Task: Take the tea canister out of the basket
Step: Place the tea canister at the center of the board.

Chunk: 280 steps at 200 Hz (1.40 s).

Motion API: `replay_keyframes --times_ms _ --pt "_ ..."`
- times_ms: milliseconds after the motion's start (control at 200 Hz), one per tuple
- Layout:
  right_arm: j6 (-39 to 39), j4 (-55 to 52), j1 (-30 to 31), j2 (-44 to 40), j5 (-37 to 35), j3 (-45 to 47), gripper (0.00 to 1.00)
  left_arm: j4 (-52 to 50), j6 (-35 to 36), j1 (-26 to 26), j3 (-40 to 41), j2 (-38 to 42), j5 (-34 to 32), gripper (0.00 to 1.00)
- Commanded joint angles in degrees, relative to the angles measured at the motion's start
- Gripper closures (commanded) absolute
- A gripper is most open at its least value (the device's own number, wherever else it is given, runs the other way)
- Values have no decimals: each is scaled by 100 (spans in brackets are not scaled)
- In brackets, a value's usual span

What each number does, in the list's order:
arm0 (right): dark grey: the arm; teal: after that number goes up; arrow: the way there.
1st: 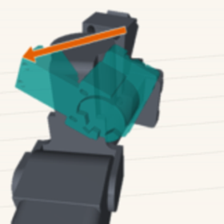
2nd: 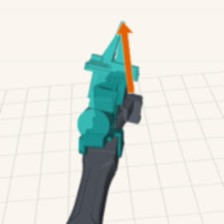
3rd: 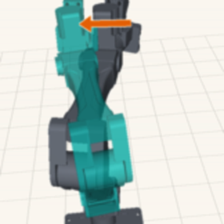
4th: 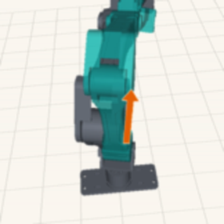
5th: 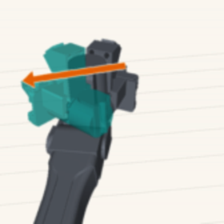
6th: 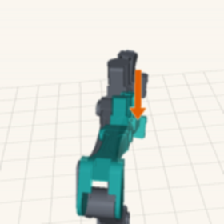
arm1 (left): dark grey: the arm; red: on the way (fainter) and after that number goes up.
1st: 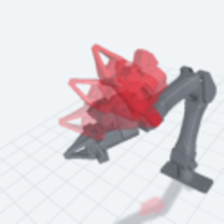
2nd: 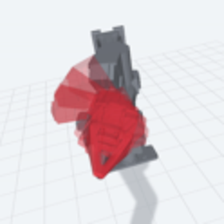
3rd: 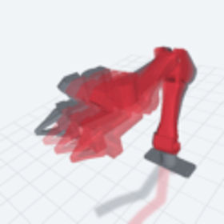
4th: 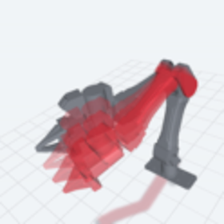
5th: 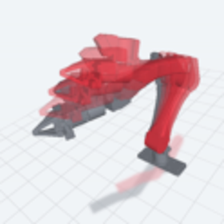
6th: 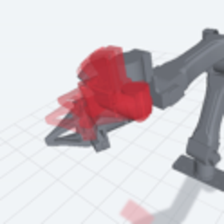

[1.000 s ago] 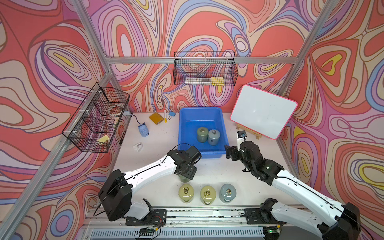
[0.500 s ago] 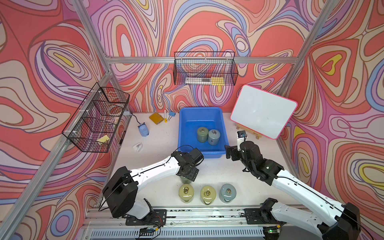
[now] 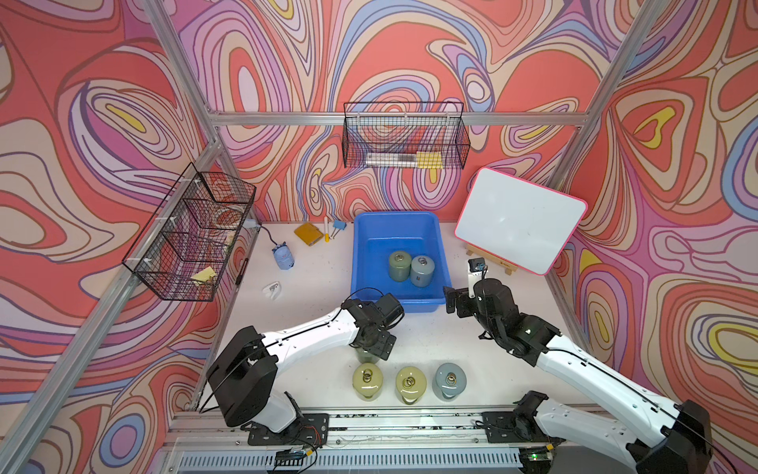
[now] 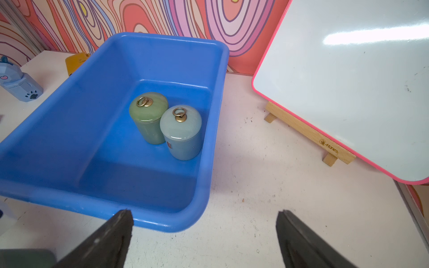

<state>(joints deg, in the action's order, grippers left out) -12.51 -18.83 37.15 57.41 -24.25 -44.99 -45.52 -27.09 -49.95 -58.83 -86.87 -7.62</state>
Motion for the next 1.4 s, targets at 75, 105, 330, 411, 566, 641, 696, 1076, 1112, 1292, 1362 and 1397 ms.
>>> replay_keyframes --times_ms 75,105,330,411,566,641,696,1076,1112,1292,1362,1397 --pt "-23 21 -34 -125 -38 52 2 -270 -143 -39 -284 95 -2 1" --pt "-19 20 -32 -125 -30 44 2 -305 -145 -36 -316 145 -20 1" --pt "53 -90 -39 -51 254 -74 2 -419 -140 -24 -538 659 -88 1" --pt "104 -159 -32 84 447 -187 2 -347 -165 -14 -553 891 -129 1" --pt "190 -366 -32 574 914 -537 2 -63 -173 42 -421 1435 -391 1" --pt "204 -497 -32 858 1124 -777 2 222 -107 123 -217 1730 -513 1" --pt "197 -575 -32 1037 1203 -957 2 489 -69 221 17 1958 -581 1" --pt "87 -1166 -32 2082 1459 -2292 4 2573 234 1054 1843 3416 -462 1" --pt "94 -1229 -33 2201 1507 -2426 4 2778 322 1073 1985 3463 -434 1" --pt "137 -1598 -32 2889 1586 -3125 5 3759 724 1080 2617 3550 -486 1" --pt "186 -1796 -32 3194 1509 -3439 4 4025 945 1080 2801 3588 -558 1" --pt "232 -1893 -32 3357 1487 -3606 3 4141 1033 1075 2865 3626 -584 1"
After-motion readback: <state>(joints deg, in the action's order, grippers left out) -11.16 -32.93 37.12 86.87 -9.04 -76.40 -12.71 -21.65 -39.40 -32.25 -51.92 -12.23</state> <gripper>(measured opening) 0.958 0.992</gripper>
